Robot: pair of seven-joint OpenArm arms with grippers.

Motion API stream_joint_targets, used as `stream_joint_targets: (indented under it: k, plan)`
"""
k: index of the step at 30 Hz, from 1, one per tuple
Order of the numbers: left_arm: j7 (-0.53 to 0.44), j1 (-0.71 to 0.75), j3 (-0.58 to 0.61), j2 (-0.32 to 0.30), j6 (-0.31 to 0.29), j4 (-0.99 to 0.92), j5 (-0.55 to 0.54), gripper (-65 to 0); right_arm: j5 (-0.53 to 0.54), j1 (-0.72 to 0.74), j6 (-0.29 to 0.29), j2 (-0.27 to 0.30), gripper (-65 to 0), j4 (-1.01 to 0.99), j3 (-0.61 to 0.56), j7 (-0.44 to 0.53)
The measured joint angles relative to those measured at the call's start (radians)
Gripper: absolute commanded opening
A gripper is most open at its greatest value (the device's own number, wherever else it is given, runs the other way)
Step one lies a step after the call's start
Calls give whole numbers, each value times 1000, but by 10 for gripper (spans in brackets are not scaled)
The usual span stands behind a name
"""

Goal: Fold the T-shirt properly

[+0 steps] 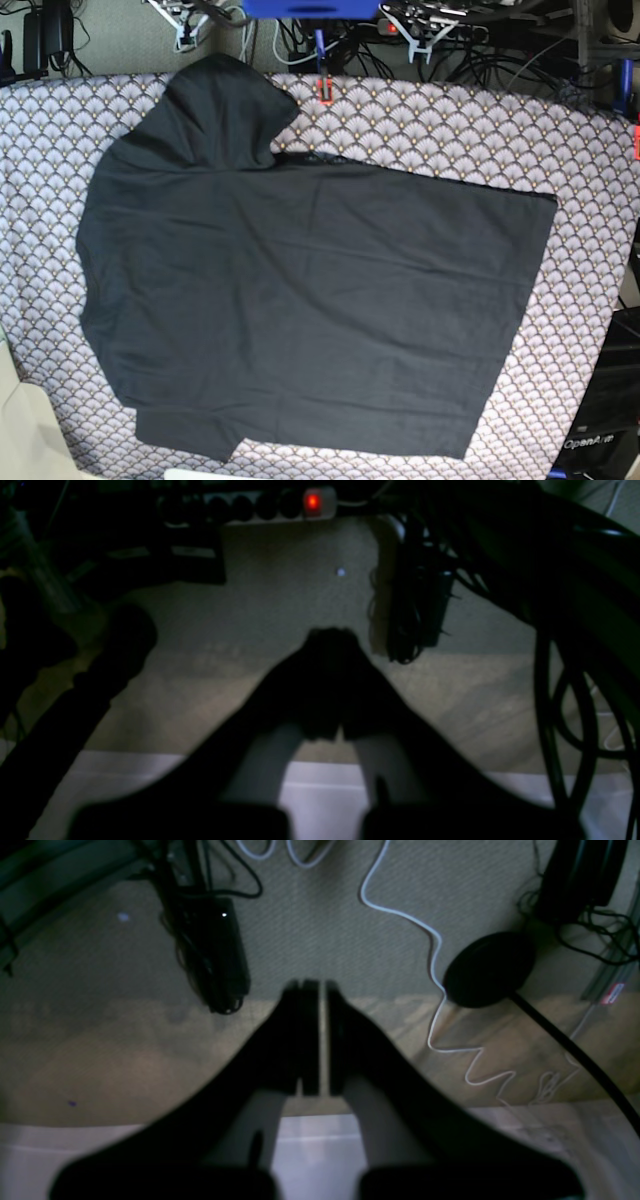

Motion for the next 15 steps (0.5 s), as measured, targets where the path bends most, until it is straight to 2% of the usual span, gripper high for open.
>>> stream_joint_targets:
  k: [9,15]
  plan:
    - [0,0,0,0,-2,0,0,-650,0,-2,0,2,-650,0,0,3]
    - [0,4,4,0,-2,0,0,-650,0,-8,3,6,-650,-4,0,52]
